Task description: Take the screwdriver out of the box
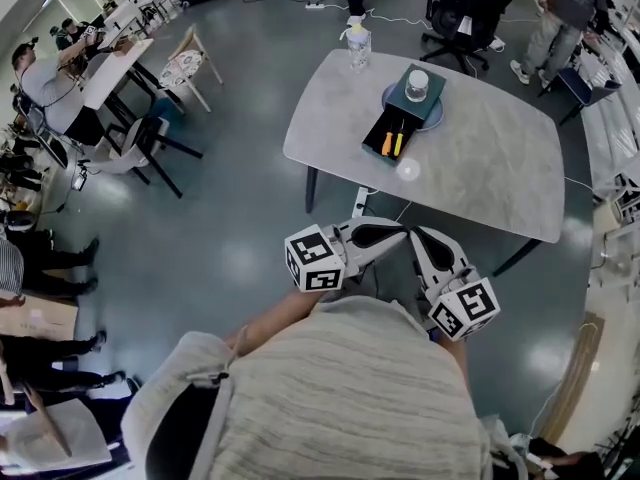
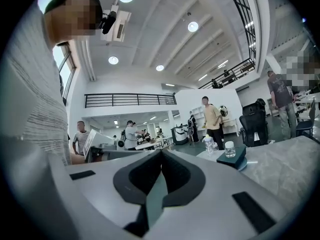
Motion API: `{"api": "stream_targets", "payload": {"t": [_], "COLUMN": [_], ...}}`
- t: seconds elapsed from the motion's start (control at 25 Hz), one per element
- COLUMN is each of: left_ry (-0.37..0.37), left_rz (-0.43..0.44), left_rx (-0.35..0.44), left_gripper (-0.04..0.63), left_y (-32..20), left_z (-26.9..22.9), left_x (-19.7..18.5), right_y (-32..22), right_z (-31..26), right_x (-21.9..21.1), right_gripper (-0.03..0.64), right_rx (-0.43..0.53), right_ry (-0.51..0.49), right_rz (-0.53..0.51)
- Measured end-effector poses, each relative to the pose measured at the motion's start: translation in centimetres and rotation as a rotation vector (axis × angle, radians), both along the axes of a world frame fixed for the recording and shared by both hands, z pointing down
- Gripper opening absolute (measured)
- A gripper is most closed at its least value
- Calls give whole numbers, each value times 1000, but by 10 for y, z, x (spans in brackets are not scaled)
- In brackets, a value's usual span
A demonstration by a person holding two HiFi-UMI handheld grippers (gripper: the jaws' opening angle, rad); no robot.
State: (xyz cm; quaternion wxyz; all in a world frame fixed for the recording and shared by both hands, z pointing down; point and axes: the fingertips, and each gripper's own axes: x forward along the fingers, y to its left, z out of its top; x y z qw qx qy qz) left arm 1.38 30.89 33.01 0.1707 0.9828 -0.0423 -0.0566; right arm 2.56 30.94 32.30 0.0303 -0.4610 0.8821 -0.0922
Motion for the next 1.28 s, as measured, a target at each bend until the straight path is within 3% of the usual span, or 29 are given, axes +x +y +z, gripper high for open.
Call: {"api": "stream_targets", "payload": {"t": [0.6,1.04,1.28], "left_ry": [0,-7,14], "left_rz": [-28,-85,-52], "left_rx": [-34,-46,-37], "left_gripper": [15,15,15], "left_y": [0,-38,-95], "left_z": [-6,7,10], "left_x": [112,107,93], "right_y": [-1,-39,-97], "right_z": [-7,6,10], "right_x": [112,108,93], "right_gripper": [11,11,11], "right_rx": [-23,-47,-58], "right_ry": [-24,-41,-21], "right_rz": [-45,-107,-84]}}
